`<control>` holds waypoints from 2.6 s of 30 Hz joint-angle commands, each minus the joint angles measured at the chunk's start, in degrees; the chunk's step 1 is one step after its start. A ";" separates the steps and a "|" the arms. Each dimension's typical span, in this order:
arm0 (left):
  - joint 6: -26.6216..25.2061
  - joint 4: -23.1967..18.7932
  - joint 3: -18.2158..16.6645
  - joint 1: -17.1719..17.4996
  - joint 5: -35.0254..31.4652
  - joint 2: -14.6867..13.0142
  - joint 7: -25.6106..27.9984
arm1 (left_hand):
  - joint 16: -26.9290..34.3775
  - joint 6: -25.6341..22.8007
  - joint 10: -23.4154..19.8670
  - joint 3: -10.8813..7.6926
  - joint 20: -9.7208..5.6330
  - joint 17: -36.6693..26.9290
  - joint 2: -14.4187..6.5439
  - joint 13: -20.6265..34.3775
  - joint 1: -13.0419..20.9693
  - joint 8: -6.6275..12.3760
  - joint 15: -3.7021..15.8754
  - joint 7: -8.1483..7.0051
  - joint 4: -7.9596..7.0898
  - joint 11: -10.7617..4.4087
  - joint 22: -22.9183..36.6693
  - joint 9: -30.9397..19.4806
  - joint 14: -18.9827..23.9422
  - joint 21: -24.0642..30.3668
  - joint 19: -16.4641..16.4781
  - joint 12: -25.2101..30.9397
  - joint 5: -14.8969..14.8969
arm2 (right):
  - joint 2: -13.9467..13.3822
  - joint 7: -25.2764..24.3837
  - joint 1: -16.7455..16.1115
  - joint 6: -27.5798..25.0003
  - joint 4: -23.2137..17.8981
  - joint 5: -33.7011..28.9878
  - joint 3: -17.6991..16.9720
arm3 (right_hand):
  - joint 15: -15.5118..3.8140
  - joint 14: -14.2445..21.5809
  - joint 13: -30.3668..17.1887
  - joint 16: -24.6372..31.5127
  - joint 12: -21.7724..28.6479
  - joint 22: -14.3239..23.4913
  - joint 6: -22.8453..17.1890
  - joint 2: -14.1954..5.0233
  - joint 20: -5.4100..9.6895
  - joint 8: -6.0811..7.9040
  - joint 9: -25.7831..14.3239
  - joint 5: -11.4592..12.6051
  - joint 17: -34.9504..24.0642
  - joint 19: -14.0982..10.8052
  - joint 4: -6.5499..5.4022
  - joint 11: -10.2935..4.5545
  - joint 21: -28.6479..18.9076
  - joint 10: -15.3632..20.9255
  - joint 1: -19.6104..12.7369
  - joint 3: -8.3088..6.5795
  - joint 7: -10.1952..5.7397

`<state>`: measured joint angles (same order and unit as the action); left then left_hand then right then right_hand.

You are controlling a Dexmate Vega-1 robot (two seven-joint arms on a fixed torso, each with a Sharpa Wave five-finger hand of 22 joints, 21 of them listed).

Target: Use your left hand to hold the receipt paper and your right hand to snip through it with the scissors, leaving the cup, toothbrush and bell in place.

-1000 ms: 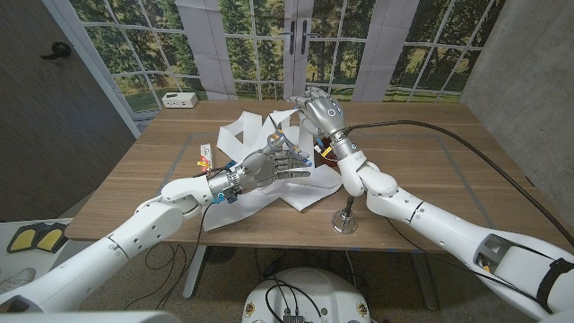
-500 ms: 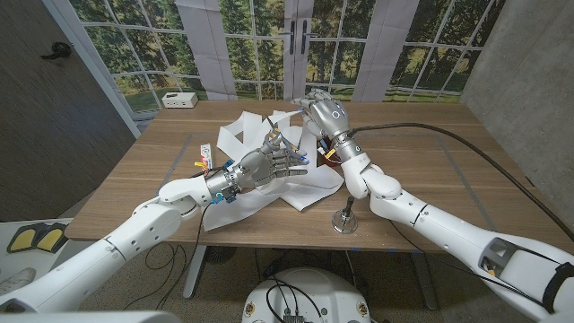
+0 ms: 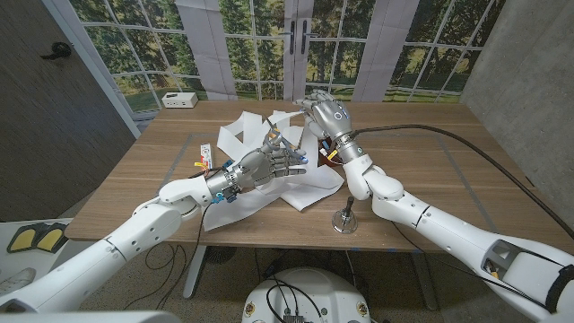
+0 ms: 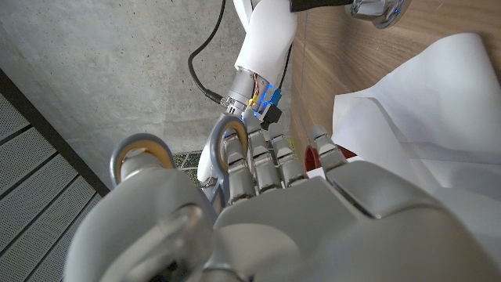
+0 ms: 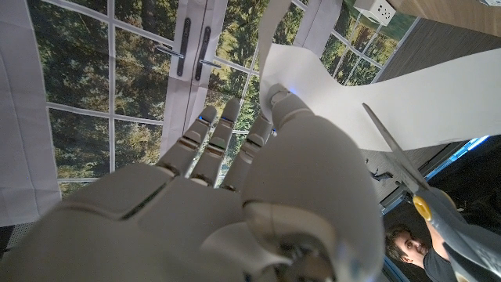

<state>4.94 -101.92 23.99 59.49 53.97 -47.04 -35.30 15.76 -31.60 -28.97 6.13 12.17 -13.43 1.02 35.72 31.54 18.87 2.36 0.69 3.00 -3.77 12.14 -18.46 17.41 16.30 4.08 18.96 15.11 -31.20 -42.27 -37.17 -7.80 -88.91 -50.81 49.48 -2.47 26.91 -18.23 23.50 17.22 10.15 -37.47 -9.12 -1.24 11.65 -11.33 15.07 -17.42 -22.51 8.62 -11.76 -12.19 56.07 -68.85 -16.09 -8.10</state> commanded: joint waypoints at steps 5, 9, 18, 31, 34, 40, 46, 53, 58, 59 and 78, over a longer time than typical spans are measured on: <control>0.19 0.09 -0.15 0.52 0.02 0.58 1.36 | 0.03 -1.74 -1.77 0.48 0.10 -0.22 -0.42 0.19 0.19 0.29 0.85 -0.13 -0.09 -1.21 0.06 -0.21 1.03 -0.11 0.63 0.38 0.34 | -0.52 -0.28 -0.81 0.29 -0.91 -0.07 -0.54 | -10.98 0.61 -0.18 -0.19 0.45 0.11 -0.26 0.27 -0.10 -0.14 -0.13 0.32 -0.32 0.17 0.13 0.12 0.20 0.06 -0.06 0.32 -0.27; 0.04 0.05 -0.19 0.68 0.11 0.65 1.80 | 0.06 -1.79 -1.96 0.54 0.10 -0.22 -0.47 0.02 0.24 0.20 0.82 -0.19 -0.09 -1.17 0.06 -0.07 1.16 -0.15 0.63 0.31 0.35 | -0.61 -0.44 -0.94 0.58 -1.03 -0.03 -0.64 | -11.00 0.64 -0.18 -0.21 0.49 0.11 -0.30 0.26 -0.11 -0.13 -0.14 0.36 -0.32 0.15 0.14 0.13 0.20 0.06 -0.09 0.33 -0.23; -0.09 0.18 0.07 0.56 0.01 0.99 2.09 | 0.06 -1.64 -2.04 0.61 0.10 -0.24 -0.66 -0.13 0.36 -0.05 0.93 0.06 -0.09 -1.14 0.06 0.17 1.26 -0.18 0.69 0.15 0.37 | -0.81 -0.57 -1.13 0.95 -1.20 0.03 -0.96 | -11.00 0.63 -0.11 -0.29 0.48 0.11 -0.32 0.28 -0.05 -0.15 -0.14 0.42 -0.33 0.20 0.16 0.13 0.23 -0.04 -0.11 0.39 -0.29; -0.36 0.19 0.29 0.36 -0.12 1.13 2.30 | 0.07 -1.77 -2.07 0.84 0.11 -0.28 -0.82 -0.09 0.37 -0.18 0.83 -0.11 -0.15 -0.95 0.06 0.35 1.51 -0.24 0.80 0.04 0.35 | -1.11 -0.75 -1.62 1.26 -1.75 0.03 -1.38 | -10.98 0.64 -0.11 -0.39 0.57 0.11 -0.33 0.29 -0.10 -0.17 -0.15 0.50 -0.34 0.17 0.16 0.13 0.22 -0.04 -0.14 0.47 -0.26; -0.51 0.14 0.33 0.31 -0.08 1.09 2.28 | 0.04 -1.81 -2.13 0.92 0.11 -0.28 -0.81 -0.07 0.33 -0.18 0.97 -0.02 -0.18 -1.18 0.06 0.36 1.49 -0.26 0.79 0.05 0.34 | -1.14 -0.80 -1.68 1.24 -1.83 -0.08 -1.44 | -10.99 0.65 -0.09 -0.40 0.57 0.11 -0.33 0.28 -0.08 -0.18 -0.15 0.51 -0.35 0.18 0.15 0.13 0.23 -0.06 -0.14 0.49 -0.32; -0.58 -0.25 0.30 0.30 -0.28 0.90 2.53 | 0.03 -1.87 -2.25 0.62 0.08 -0.31 -1.47 -0.03 0.83 -0.17 1.12 -0.11 -0.08 -1.22 0.07 0.33 1.51 -0.27 0.87 0.05 0.38 | -1.12 -0.84 -1.80 1.07 -2.02 -0.20 -1.61 | -10.98 0.68 -0.07 -0.43 0.59 0.11 -0.30 0.24 -0.07 -0.20 -0.16 0.55 -0.38 0.18 0.11 0.13 0.23 -0.12 -0.12 0.54 -0.29; -0.56 -0.39 0.26 0.40 -0.17 0.86 2.54 | 0.07 -2.13 -2.45 0.16 0.08 -0.30 -2.23 0.02 1.70 -0.08 1.27 -0.45 0.20 -1.33 0.07 0.30 1.72 -0.27 1.01 0.09 0.38 | -1.15 -0.54 -1.89 0.72 -2.23 -0.34 -1.72 | -10.99 0.72 -0.04 -0.45 0.61 0.11 -0.30 0.21 -0.05 -0.20 -0.16 0.58 -0.39 0.16 0.09 0.13 0.23 -0.13 -0.12 0.57 -0.26; -0.36 -0.30 0.29 0.48 -0.25 0.97 2.61 | 0.05 -2.34 -2.79 -0.10 0.08 -0.27 -2.63 0.07 2.34 0.00 1.39 -0.66 0.46 -1.37 0.07 0.27 1.82 -0.26 1.14 0.18 0.31 | -1.16 -0.38 -1.83 0.62 -2.27 -0.47 -1.74 | -10.99 0.72 0.00 -0.51 0.64 0.11 -0.29 0.22 -0.07 -0.22 -0.17 0.62 -0.41 0.17 0.10 0.12 0.24 -0.14 -0.14 0.63 -0.38; -0.20 -0.39 0.03 0.77 -0.02 1.00 2.98 | 0.17 -2.83 -3.19 -0.25 0.08 -0.26 -2.94 0.11 2.68 0.18 1.68 -0.97 0.57 -1.84 0.07 0.25 2.24 -0.25 1.26 0.29 0.25 | -1.09 -0.37 -1.77 0.62 -2.18 -0.46 -1.74 | -11.01 0.71 0.03 -0.55 0.65 0.11 -0.30 0.20 -0.07 -0.21 -0.17 0.65 -0.41 0.16 0.11 0.12 0.24 -0.14 -0.18 0.63 -0.30; -0.24 -0.40 0.00 0.80 0.10 1.00 2.96 | 0.22 -3.06 -3.27 -0.33 0.08 -0.26 -3.11 0.13 2.81 0.26 1.71 -1.20 0.61 -1.75 0.07 0.24 2.39 -0.25 1.29 0.31 0.23 | -1.10 -0.34 -1.76 0.61 -2.17 -0.48 -1.73 | -11.01 0.71 0.01 -0.56 0.68 0.11 -0.31 0.21 -0.09 -0.21 -0.17 0.65 -0.41 0.16 0.11 0.12 0.24 -0.12 -0.18 0.64 -0.27; -0.98 -0.26 -0.02 0.64 0.38 1.13 3.48 | 0.49 -4.77 -5.12 -2.71 0.06 -0.53 -7.99 0.35 4.94 0.82 2.09 -1.97 0.78 -2.38 0.09 0.08 3.10 -0.25 1.69 0.76 -0.13 | -0.99 -0.82 -1.45 1.16 -1.80 -0.55 -1.60 | -11.00 0.76 0.07 -0.66 0.76 0.11 -0.34 0.18 -0.08 -0.21 -0.18 0.74 -0.45 0.13 0.09 0.11 0.25 -0.12 -0.19 0.76 -0.24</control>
<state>4.46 -102.12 24.07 60.18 54.29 -45.81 -32.20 15.76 -35.84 -32.94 4.05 12.17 -13.73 -5.94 35.82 36.23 19.40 2.45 -1.25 3.63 -5.93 12.12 -18.25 20.03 16.08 5.53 19.20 15.11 -32.30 -42.67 -38.82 -7.04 -90.96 -51.26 47.77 -2.78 27.22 -17.97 23.07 17.42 10.16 -37.46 -9.12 -1.24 11.44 -11.31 15.31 -17.69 -22.51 8.60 -11.64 -12.19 55.96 -68.85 -15.65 -8.09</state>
